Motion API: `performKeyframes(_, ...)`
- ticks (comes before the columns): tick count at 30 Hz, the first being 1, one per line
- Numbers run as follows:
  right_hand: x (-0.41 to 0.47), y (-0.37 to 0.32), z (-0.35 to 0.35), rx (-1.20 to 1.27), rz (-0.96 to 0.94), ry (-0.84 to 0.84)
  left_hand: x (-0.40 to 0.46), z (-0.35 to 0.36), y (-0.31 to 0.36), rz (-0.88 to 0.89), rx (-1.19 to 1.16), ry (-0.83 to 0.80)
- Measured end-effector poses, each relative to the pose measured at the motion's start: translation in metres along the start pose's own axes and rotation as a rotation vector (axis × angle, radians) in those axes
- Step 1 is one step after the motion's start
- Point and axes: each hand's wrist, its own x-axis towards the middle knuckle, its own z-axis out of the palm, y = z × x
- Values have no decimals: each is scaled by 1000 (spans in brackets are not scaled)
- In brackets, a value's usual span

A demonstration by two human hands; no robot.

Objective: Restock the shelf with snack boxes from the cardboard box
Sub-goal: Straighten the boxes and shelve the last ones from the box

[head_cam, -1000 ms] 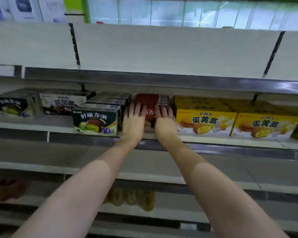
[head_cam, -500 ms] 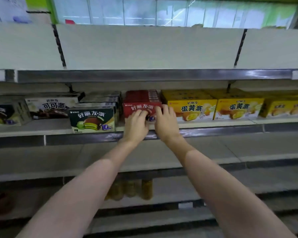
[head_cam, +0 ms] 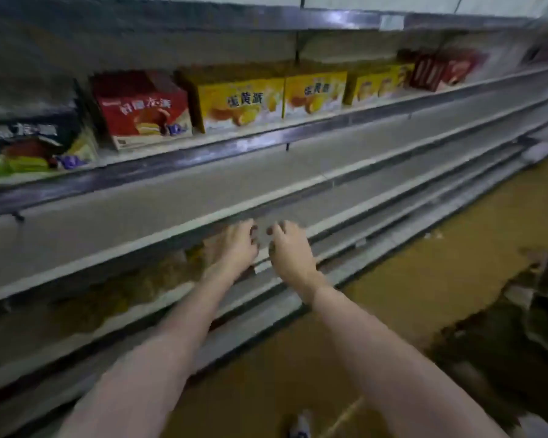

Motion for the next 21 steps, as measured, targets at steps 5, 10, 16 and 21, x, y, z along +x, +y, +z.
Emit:
performKeyframes(5, -93, 48, 11, 12, 215, -45, -52, 73, 26, 101, -141, -241)
performKeyframes(10, -166, 107, 6, 64, 443, -79, -71, 132, 61, 106, -215, -320)
performKeyframes(16, -218, 199, -30, 107, 696, -62, -83, 206, 153, 102, -311, -381)
performKeyframes(21, -258, 279, -64, 224, 916, 96, -95, 279, 250, 115, -401, -470)
